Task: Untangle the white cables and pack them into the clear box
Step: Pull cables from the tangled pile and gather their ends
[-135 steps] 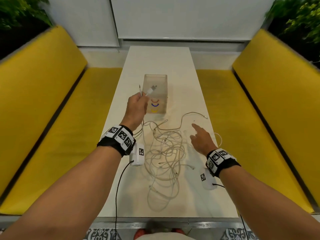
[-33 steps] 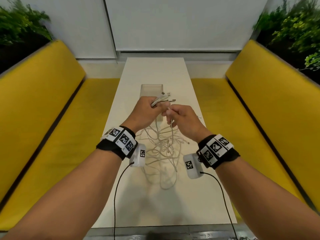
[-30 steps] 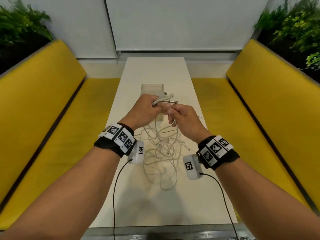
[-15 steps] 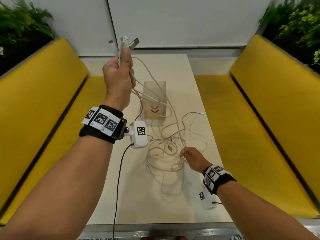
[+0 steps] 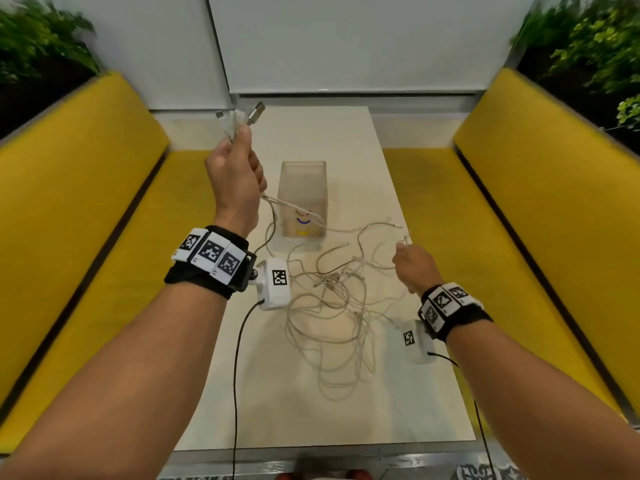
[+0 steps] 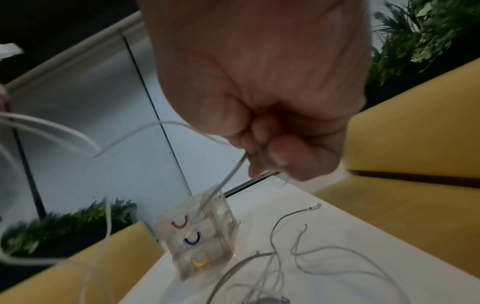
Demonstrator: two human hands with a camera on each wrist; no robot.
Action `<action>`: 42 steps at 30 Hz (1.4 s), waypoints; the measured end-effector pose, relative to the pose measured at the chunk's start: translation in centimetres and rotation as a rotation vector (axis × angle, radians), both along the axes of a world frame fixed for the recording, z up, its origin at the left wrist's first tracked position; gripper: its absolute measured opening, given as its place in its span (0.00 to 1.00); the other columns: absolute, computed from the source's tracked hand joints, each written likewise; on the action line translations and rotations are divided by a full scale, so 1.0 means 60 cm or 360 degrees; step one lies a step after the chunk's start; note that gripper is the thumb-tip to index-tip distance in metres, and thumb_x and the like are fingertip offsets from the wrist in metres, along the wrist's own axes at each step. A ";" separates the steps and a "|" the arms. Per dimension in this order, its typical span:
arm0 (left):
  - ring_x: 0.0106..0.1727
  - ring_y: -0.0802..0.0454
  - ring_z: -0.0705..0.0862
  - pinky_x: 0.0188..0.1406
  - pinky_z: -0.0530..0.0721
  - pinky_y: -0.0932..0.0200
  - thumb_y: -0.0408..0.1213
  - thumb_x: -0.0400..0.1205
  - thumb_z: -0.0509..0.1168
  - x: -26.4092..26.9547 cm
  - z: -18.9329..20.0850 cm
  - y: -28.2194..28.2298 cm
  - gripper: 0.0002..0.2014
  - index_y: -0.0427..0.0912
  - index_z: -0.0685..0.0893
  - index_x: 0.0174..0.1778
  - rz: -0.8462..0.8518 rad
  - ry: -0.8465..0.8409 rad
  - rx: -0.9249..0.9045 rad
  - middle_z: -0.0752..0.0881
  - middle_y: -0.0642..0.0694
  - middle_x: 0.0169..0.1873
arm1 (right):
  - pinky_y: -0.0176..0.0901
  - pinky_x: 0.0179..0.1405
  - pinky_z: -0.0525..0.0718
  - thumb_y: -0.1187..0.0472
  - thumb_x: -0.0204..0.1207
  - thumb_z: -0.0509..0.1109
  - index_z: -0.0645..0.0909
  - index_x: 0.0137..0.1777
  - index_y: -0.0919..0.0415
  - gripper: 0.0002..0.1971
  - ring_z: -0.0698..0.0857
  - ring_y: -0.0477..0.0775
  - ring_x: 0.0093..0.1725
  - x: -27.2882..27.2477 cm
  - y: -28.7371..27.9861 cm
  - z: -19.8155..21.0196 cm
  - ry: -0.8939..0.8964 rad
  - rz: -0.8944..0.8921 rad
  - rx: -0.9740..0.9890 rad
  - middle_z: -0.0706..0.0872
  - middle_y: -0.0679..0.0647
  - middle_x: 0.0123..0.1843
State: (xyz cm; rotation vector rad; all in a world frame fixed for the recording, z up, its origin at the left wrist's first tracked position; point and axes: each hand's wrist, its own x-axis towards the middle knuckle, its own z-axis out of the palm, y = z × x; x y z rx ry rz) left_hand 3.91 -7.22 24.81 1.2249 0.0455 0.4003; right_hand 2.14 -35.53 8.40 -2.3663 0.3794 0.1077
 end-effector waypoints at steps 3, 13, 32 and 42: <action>0.24 0.54 0.59 0.26 0.54 0.49 0.41 0.89 0.62 -0.002 -0.002 0.006 0.17 0.47 0.71 0.33 0.0022 -0.0032 -0.0062 0.66 0.53 0.22 | 0.58 0.35 0.86 0.60 0.88 0.57 0.77 0.63 0.69 0.14 0.85 0.61 0.36 0.003 0.004 0.004 -0.0062 -0.0278 0.0701 0.82 0.67 0.51; 0.26 0.48 0.54 0.25 0.53 0.54 0.35 0.75 0.59 -0.009 -0.051 -0.005 0.16 0.49 0.64 0.22 -0.0006 -0.0021 -0.0127 0.61 0.50 0.20 | 0.52 0.49 0.89 0.68 0.73 0.62 0.88 0.41 0.66 0.11 0.89 0.58 0.46 -0.047 0.103 -0.065 0.0185 0.0354 -0.0036 0.93 0.59 0.45; 0.24 0.50 0.55 0.23 0.57 0.60 0.34 0.76 0.56 -0.010 -0.073 0.012 0.15 0.47 0.65 0.22 0.0043 -0.0077 -0.0087 0.61 0.47 0.20 | 0.48 0.59 0.82 0.66 0.81 0.58 0.78 0.74 0.54 0.22 0.85 0.60 0.64 -0.046 0.113 -0.171 0.0305 0.0488 -0.0603 0.85 0.57 0.67; 0.23 0.50 0.56 0.23 0.57 0.60 0.35 0.75 0.55 -0.012 -0.083 0.009 0.13 0.45 0.62 0.25 -0.0016 -0.0066 0.0000 0.60 0.48 0.21 | 0.44 0.44 0.78 0.61 0.82 0.60 0.83 0.58 0.59 0.11 0.88 0.58 0.56 -0.033 0.120 -0.172 0.0355 0.0742 -0.0967 0.86 0.56 0.59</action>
